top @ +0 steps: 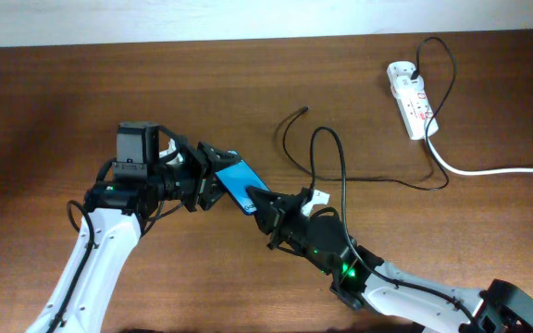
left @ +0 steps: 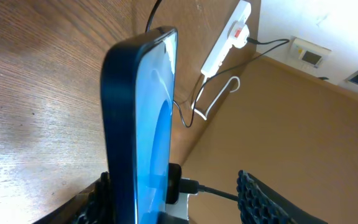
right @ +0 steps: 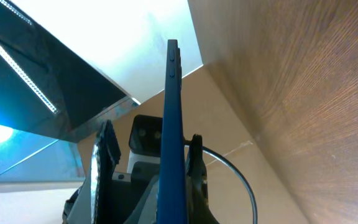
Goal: Plug charger to phone and switch on socket
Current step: 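Regrasp the phone's bottom end with the left gripper from the right, then open the right gripper and withdraw it from the phone, then reach the right gripper to the black cable and grasp its plug end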
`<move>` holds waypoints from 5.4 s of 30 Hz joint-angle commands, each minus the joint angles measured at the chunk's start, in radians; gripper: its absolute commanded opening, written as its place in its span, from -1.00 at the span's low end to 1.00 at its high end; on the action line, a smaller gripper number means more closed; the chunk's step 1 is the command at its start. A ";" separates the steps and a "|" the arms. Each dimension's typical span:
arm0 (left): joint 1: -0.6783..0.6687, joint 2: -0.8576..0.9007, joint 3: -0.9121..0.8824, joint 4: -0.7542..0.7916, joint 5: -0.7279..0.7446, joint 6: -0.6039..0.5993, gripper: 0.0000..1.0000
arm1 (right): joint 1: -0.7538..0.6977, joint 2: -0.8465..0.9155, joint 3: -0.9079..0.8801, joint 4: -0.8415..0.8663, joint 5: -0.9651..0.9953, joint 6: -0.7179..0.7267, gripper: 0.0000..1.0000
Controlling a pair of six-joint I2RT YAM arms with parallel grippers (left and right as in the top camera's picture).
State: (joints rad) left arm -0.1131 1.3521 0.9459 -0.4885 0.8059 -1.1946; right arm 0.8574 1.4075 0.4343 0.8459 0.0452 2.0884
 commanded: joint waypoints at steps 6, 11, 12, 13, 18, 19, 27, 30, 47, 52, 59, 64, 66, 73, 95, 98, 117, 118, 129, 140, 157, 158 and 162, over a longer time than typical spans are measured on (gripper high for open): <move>-0.002 0.003 0.001 0.010 -0.011 -0.018 0.01 | 0.034 -0.009 0.041 0.033 0.016 -0.004 -0.91; -0.002 0.003 0.001 0.010 -0.010 -0.025 -0.23 | 0.040 -0.009 0.041 0.033 0.016 -0.004 -0.92; -0.002 0.003 0.001 0.010 -0.010 -0.025 -0.27 | 0.040 -0.009 0.041 0.033 0.016 -0.003 -0.92; -0.002 0.003 0.001 0.010 -0.010 -0.025 -0.32 | 0.040 -0.009 0.041 0.033 0.016 -0.003 -0.91; -0.002 0.004 0.001 0.010 -0.010 -0.025 -0.47 | 0.040 -0.009 0.041 0.033 0.016 -0.003 -0.92; -0.002 0.003 0.001 0.010 -0.010 -0.025 -0.53 | 0.040 -0.009 0.041 0.033 0.016 -0.004 -0.92; -0.002 0.003 0.001 0.009 -0.010 -0.025 -0.72 | 0.040 -0.009 0.041 0.023 0.016 -0.004 -0.91; -0.002 0.003 0.001 0.009 -0.010 -0.025 -0.84 | 0.040 -0.009 0.041 0.021 0.016 -0.004 -0.91; -0.002 0.003 0.001 0.009 -0.046 -0.024 -1.00 | 0.040 -0.009 0.041 -0.049 0.003 -0.008 -0.45; -0.002 0.003 0.001 0.001 -0.101 0.085 -1.00 | 0.040 -0.009 0.041 -0.103 -0.003 -0.008 -0.29; -0.002 0.003 0.001 -0.101 -0.221 0.440 -1.00 | 0.039 -0.009 0.041 -0.211 -0.015 -0.281 0.12; -0.002 0.003 0.001 -0.249 -0.358 0.565 -1.00 | 0.039 -0.009 0.041 -0.553 -0.014 -0.437 0.39; -0.002 0.003 0.001 -0.264 -0.357 0.599 -1.00 | 0.039 -0.009 0.041 -0.581 -0.015 -0.497 0.41; -0.002 0.003 0.001 -0.321 -0.282 0.749 -1.00 | 0.039 -0.011 0.041 -0.581 -0.130 -0.975 0.97; -0.002 0.003 0.001 -0.322 -0.191 0.763 -1.00 | 0.038 -0.567 0.182 -1.368 0.021 -1.270 0.97; -0.002 0.003 0.001 -0.322 -0.191 0.763 -1.00 | 0.038 -0.583 0.189 -1.472 0.106 -1.269 0.97; -0.002 0.003 0.001 -0.329 -0.192 0.763 -1.00 | 0.038 -0.583 0.551 -1.917 0.253 -1.269 0.97; -0.002 0.003 0.001 -0.329 -0.192 0.763 -1.00 | 0.038 -0.583 0.551 -1.917 0.239 -1.269 0.97; -0.002 0.003 0.001 -0.337 -0.191 0.763 -1.00 | 0.038 -0.544 0.550 -1.912 0.248 -1.269 0.97; -0.002 0.003 0.001 -0.336 -0.192 0.763 -1.00 | 0.021 -0.389 0.653 -1.891 0.245 -1.268 0.97; -0.002 0.003 0.001 -0.336 -0.192 0.763 -1.00 | -0.612 0.219 0.802 -1.389 -0.491 -1.342 0.82; -0.002 0.003 0.001 -0.336 -0.192 0.763 -1.00 | -0.617 0.267 0.802 -1.337 -0.491 -1.323 0.81; -0.002 0.003 0.001 -0.337 -0.192 0.763 -1.00 | -0.637 0.490 0.806 -1.108 -0.533 -1.198 0.67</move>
State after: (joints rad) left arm -0.1165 1.3571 0.9394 -0.8272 0.5880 -0.4484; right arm 0.2359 1.7950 1.2251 -0.3630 -0.4290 0.8047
